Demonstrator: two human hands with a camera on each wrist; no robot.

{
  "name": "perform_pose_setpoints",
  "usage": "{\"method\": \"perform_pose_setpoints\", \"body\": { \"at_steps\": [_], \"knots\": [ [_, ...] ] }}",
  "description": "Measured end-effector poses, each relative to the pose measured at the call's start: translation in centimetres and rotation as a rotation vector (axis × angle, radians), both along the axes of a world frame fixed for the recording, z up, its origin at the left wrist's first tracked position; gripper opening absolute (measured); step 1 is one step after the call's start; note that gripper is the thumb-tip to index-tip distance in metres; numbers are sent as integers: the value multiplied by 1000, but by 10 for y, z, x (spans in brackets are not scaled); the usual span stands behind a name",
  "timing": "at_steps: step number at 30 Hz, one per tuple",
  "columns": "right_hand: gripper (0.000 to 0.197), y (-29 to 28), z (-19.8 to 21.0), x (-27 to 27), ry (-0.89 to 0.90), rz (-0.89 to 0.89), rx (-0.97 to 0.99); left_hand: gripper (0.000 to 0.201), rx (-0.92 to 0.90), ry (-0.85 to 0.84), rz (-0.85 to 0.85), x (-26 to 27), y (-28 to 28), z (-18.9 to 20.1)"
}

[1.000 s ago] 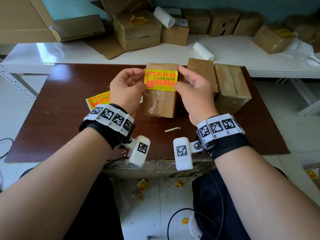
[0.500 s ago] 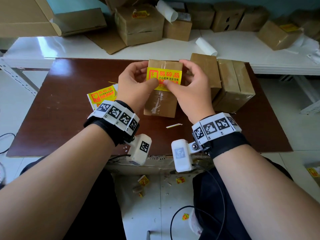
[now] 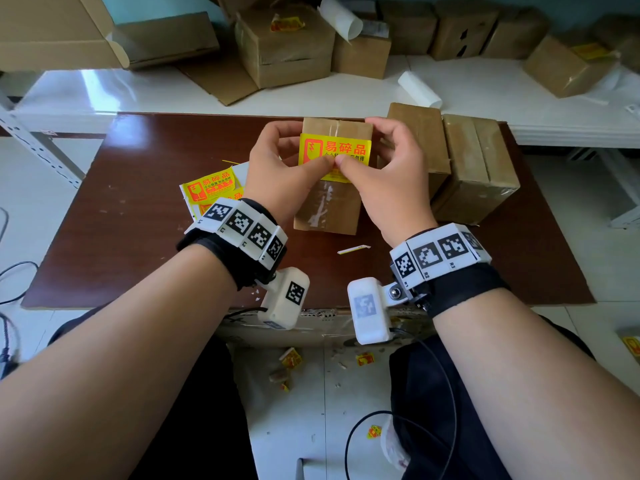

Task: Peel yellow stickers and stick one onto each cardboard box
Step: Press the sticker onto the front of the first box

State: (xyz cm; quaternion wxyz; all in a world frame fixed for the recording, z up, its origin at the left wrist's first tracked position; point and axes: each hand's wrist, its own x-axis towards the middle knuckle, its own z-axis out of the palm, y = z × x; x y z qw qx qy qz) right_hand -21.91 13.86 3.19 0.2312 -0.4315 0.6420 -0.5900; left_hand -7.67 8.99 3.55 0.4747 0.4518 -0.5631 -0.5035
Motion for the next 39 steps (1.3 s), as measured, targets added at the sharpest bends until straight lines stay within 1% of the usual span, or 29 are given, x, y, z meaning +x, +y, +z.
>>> {"method": "perform_pose_setpoints", "body": {
  "at_steps": [9,18,23,29,36,39],
  "knots": [
    [55,1,2,1,-6,14,6,49,15,-36,-2,1,-1,-2],
    [58,0,1,0,-29,23,13,48,30,-4,3,2,-4,-4],
    [57,0,2,-1,11,33,21,48,58,3,15,2,-7,-7],
    [60,-1,-1,-2,48,18,43,46,15,-87,10,1,-7,-6],
    [60,0,0,-2,34,9,49,46,-5,-100,2,2,-7,-6],
    [60,0,0,-2,52,3,44,47,-31,-134,-11,5,-8,-6]
  ]
}}
